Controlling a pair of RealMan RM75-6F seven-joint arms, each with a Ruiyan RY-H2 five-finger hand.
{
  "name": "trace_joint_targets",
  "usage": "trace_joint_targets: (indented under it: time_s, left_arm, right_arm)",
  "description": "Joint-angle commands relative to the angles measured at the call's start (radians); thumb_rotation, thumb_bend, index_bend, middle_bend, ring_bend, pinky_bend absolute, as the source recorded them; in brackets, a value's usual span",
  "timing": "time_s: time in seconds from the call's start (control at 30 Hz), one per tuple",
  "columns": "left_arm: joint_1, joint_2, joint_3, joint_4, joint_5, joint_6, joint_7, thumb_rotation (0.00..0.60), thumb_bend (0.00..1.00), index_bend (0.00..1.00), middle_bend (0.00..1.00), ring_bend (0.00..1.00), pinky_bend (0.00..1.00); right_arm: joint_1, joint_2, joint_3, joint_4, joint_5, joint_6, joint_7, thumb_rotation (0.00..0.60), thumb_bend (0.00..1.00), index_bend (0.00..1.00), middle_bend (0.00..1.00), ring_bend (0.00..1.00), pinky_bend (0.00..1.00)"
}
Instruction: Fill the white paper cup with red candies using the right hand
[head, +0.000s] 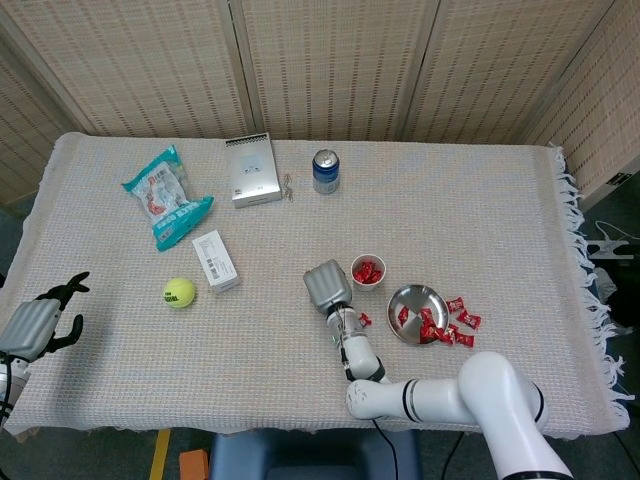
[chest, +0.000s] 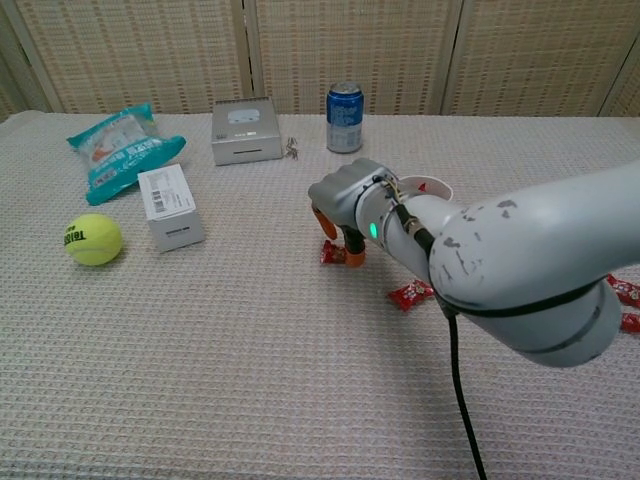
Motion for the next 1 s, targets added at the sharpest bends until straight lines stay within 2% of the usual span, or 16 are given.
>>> trace_joint_targets:
  time_s: [0.03,0.37,0.7,0.83,1.0]
  left_arm:
    - [0.000,0.000,0.000,0.001,0.001,0.001,-0.004,0.600,0.61,0.02,0.21,0.18,0.31]
    - [0.000,0.001,0.000,0.003,0.002,0.002,-0.008,0.600,0.61,0.02,0.21,0.18,0.31]
    - [0.001,0.003,0.000,0.000,0.002,0.006,-0.011,0.600,0.61,0.02,0.21,0.18,0.31]
    - [0.001,0.003,0.000,0.000,0.004,0.006,-0.009,0.600,0.61,0.02,0.21,0.18,0.31]
    - [0.002,0.001,-0.001,0.001,0.003,0.010,-0.007,0.600,0.61,0.02,0.21,0.18,0.31]
  right_arm:
    - [0.000,-0.012,0.005,0.020,-0.002,-0.012,0.000,0.600,0.22,0.43,0.84,0.81,1.00]
    - [-0.002,-0.039,0.016,0.070,-0.012,-0.044,0.007,0.600,0.22,0.45,0.84,0.81,1.00]
    - [-0.013,-0.049,0.017,0.085,-0.043,-0.044,0.013,0.600,0.23,0.60,0.84,0.84,1.00]
    - [-0.019,-0.039,0.023,0.064,-0.054,-0.036,0.015,0.600,0.23,0.61,0.84,0.84,1.00]
    - [-0.040,0.018,0.052,-0.038,-0.111,-0.001,0.069,0.600,0.24,0.60,0.84,0.84,1.00]
